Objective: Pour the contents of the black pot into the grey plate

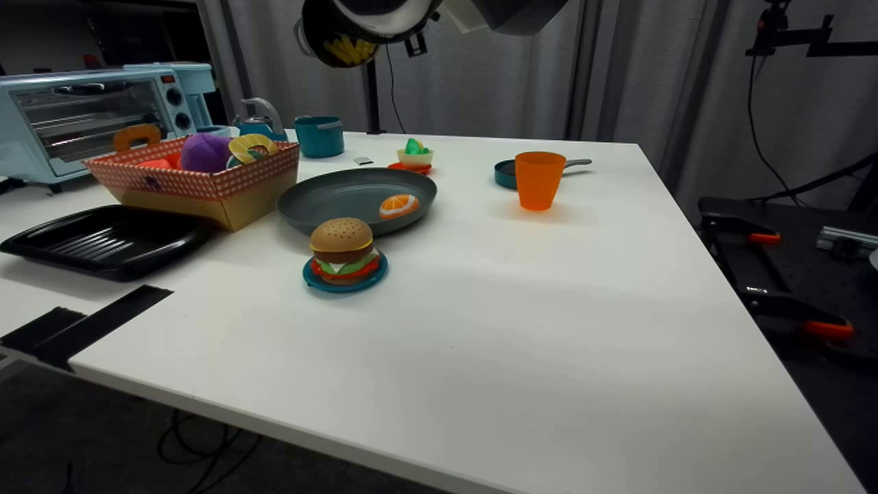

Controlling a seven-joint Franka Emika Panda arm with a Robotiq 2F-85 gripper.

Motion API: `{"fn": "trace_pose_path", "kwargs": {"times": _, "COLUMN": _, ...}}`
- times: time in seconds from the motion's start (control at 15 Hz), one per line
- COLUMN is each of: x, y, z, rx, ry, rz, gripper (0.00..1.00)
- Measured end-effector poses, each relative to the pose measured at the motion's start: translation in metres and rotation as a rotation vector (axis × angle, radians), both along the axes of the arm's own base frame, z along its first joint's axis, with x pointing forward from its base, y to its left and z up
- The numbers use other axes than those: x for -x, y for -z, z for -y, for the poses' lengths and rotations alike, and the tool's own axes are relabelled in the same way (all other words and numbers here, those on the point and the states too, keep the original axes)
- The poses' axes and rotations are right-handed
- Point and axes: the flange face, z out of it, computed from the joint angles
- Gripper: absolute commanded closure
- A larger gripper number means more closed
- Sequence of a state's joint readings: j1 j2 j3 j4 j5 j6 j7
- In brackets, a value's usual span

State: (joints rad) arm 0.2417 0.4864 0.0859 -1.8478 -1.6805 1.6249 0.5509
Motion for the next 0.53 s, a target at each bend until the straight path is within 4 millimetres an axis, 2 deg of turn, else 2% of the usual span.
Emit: {"fn": "trace_pose_path", "kwargs": {"times": 0.53, "x": -0.0107, "y": 0.0115, "z": -0.007, "rx": 0.138, "ry": -0.086, "rz": -0.021, "gripper": 0.93}}
